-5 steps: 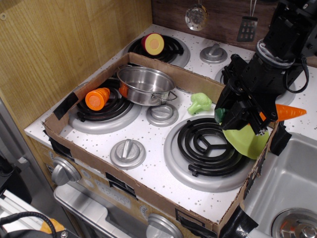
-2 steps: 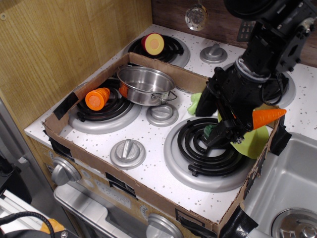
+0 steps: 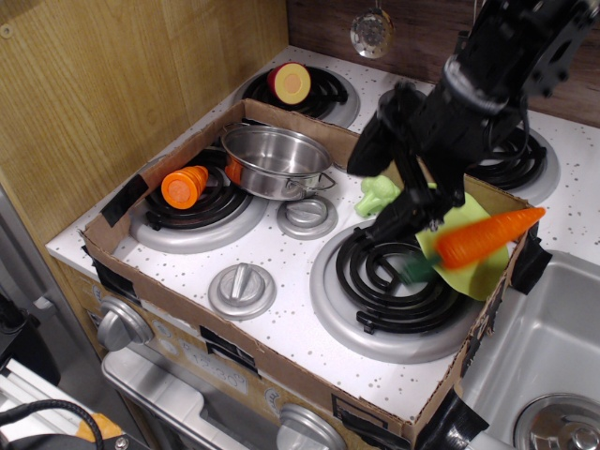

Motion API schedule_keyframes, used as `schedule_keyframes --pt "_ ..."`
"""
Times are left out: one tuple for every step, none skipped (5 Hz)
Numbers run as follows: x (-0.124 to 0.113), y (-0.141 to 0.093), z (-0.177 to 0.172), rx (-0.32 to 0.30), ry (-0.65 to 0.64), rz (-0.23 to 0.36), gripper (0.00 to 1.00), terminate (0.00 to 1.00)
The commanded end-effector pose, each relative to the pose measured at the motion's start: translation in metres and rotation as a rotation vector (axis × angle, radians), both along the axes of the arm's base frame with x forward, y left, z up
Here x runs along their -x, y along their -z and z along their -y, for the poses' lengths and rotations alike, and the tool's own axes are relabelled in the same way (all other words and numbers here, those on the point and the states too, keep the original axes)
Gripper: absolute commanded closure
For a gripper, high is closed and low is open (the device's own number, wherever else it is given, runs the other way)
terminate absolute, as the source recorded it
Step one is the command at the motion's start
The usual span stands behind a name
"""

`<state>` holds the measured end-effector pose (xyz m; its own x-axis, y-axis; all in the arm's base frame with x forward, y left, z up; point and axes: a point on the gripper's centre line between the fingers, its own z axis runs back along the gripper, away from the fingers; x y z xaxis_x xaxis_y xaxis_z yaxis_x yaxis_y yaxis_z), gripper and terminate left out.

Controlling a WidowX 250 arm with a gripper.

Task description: Put carrot on plate

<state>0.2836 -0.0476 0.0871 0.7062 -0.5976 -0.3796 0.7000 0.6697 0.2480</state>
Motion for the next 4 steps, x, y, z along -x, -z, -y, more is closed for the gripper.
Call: schedule_keyframes --pt "-0.01 -0.052 0.005 -0.075 -0.005 0.061 0.0 0.0" --pt "-0.01 -0.06 0.006 -0.098 -0.008 0.051 0.0 0.0" --pt "-0.014 -0.067 0.006 -0.12 0.001 0.057 0.0 0.0" --pt "-0.013 -0.065 0.01 0.016 0.027 0.069 0.0 1.0"
